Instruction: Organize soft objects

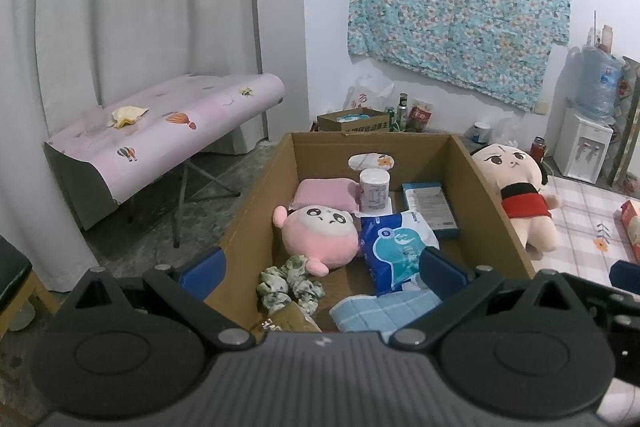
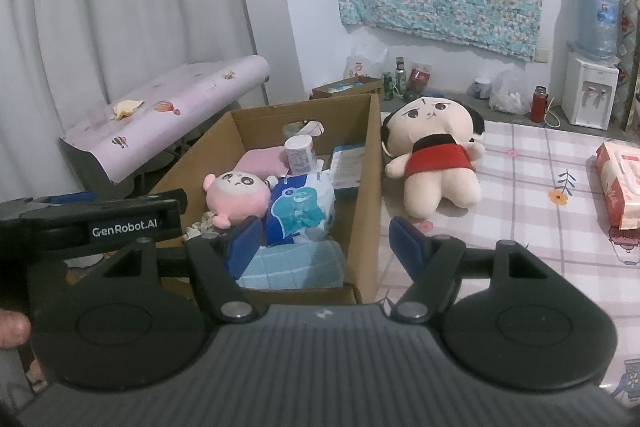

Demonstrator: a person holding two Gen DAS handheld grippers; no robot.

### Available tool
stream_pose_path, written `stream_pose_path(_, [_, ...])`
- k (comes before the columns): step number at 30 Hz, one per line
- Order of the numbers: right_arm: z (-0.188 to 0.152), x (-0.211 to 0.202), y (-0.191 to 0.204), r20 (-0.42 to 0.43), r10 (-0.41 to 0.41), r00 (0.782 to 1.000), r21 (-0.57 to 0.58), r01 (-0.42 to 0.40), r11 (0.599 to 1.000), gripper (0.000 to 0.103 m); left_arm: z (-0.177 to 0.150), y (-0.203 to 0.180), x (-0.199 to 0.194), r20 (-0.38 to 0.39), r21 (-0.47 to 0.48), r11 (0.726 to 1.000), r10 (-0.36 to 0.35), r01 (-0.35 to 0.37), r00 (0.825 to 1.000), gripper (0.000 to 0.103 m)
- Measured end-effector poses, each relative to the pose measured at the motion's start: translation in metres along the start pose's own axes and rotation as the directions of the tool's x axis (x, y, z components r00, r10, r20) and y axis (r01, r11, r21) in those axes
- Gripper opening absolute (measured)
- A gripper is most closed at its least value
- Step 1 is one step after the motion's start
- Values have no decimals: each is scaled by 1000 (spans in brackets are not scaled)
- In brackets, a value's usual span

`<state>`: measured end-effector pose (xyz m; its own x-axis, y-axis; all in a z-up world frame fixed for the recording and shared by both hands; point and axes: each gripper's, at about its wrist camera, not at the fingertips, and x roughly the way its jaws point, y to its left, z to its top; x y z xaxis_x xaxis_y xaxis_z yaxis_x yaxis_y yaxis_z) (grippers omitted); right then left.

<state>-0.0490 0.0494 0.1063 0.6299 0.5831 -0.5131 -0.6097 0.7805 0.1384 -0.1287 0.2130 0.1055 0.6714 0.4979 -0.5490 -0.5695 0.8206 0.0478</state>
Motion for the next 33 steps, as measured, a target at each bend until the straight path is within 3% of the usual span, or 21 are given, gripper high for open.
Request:
stream_pose_path(28, [-1,-2,4,6,11,1000,5,-11,1000,71,2,10,-4,6,-13,1000,1,-1,1000,103])
stream_pose_path(33, [-1,-2,4,4,10,1000,6,-10,1000,71,3,12,-9,28,-30,998,-45,46,999,103])
